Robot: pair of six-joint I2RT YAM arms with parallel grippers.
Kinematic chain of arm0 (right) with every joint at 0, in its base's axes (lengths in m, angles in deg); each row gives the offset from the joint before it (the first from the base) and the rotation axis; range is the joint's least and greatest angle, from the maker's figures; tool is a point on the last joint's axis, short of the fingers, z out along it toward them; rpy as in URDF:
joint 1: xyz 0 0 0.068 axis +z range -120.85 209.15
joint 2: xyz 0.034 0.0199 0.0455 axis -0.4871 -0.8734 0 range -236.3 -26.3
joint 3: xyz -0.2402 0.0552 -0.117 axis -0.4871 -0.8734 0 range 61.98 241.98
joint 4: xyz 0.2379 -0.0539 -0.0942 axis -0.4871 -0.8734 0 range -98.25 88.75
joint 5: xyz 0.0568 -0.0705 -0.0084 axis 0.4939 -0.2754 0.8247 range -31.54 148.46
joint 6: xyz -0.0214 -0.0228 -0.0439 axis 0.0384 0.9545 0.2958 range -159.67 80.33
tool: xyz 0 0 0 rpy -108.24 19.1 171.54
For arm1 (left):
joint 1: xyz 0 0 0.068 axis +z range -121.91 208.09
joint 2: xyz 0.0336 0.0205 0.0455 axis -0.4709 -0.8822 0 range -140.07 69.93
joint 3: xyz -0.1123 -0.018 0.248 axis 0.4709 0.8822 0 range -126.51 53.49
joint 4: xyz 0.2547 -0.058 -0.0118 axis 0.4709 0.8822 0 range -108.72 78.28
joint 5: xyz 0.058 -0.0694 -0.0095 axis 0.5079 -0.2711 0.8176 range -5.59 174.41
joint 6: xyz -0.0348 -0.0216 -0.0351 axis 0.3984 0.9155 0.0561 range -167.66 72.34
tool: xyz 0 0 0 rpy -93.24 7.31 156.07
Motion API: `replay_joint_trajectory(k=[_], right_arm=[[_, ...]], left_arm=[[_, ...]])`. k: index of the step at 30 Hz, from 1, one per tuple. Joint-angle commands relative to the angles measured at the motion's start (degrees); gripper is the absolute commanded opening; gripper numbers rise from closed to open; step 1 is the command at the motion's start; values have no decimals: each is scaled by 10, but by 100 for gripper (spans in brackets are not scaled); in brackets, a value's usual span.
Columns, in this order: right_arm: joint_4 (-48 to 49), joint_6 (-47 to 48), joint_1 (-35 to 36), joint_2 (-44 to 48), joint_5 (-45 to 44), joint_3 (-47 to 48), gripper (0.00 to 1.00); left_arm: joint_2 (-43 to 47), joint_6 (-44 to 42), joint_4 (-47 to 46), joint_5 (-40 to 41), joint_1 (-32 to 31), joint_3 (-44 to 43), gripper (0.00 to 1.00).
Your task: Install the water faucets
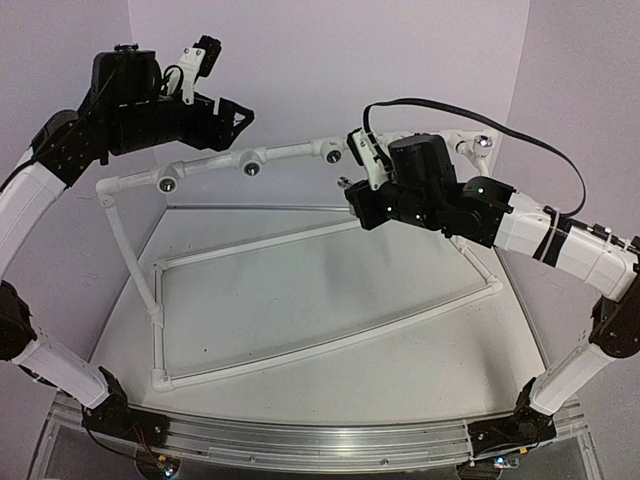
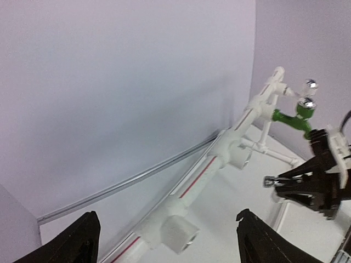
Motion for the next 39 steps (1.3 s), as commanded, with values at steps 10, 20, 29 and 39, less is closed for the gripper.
replay_joint_trajectory(k=[10, 20, 29, 39], right_arm=[[28, 11, 2, 3, 28, 17, 0], [34, 21, 2, -15, 8, 38, 0], [35, 48, 2, -24, 0, 52, 0], [32, 64, 2, -51, -55, 86, 0]], left_arm=[[39, 0, 87, -146, 134, 68, 91], [0, -61, 145, -92, 134, 53, 87], [-66, -105, 148, -50, 133, -13, 76], [-93, -182, 150, 18, 103, 14, 71]])
